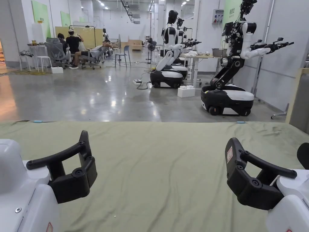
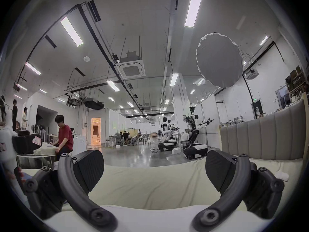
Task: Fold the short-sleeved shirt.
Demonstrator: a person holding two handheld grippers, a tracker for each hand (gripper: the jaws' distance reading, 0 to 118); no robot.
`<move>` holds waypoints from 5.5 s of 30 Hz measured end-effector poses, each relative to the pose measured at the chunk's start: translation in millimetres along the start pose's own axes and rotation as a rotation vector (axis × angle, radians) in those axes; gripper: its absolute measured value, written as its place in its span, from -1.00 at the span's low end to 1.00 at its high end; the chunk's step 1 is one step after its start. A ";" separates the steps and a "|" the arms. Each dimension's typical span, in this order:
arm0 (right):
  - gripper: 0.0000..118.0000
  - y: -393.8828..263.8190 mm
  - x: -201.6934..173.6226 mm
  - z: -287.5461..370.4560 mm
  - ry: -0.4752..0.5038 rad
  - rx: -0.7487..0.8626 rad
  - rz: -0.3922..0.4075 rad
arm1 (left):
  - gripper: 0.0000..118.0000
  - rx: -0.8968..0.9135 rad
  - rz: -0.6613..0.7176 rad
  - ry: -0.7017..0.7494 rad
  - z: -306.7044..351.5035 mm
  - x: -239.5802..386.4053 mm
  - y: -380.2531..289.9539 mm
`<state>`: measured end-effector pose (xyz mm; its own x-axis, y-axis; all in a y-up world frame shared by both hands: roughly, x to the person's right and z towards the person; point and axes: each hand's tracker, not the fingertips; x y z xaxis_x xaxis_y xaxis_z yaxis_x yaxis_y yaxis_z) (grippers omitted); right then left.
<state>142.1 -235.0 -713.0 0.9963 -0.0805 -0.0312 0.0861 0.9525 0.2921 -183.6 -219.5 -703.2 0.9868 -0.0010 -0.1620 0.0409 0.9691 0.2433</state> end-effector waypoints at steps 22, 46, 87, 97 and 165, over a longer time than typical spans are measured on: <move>1.00 -1.7 3.6 -5.8 -0.021 -0.049 0.044 | 1.00 -0.129 -0.025 -0.100 -16.0 11.8 -12.5; 1.00 8.6 13.8 0.0 0.112 -0.205 -0.080 | 1.00 -0.116 -0.027 -0.099 -7.8 7.8 -7.9; -0.97 -93.7 -311.4 -48.4 1.003 -0.614 -0.183 | -1.00 -0.670 0.205 0.571 126.6 -318.1 -83.5; -0.97 -132.6 -282.6 -74.2 0.847 -0.748 -0.084 | 0.63 -0.834 0.194 0.278 16.7 -307.5 -163.9; -0.97 -57.9 111.9 62.7 -0.139 -0.664 -0.244 | -0.91 -1.240 0.239 -0.927 -15.9 228.8 -225.6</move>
<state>249.0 -317.6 -673.5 0.9446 -0.3080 0.1135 0.3281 0.8765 -0.3522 30.5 -434.4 -810.4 0.7190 0.4831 0.4997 0.1856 0.5594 -0.8078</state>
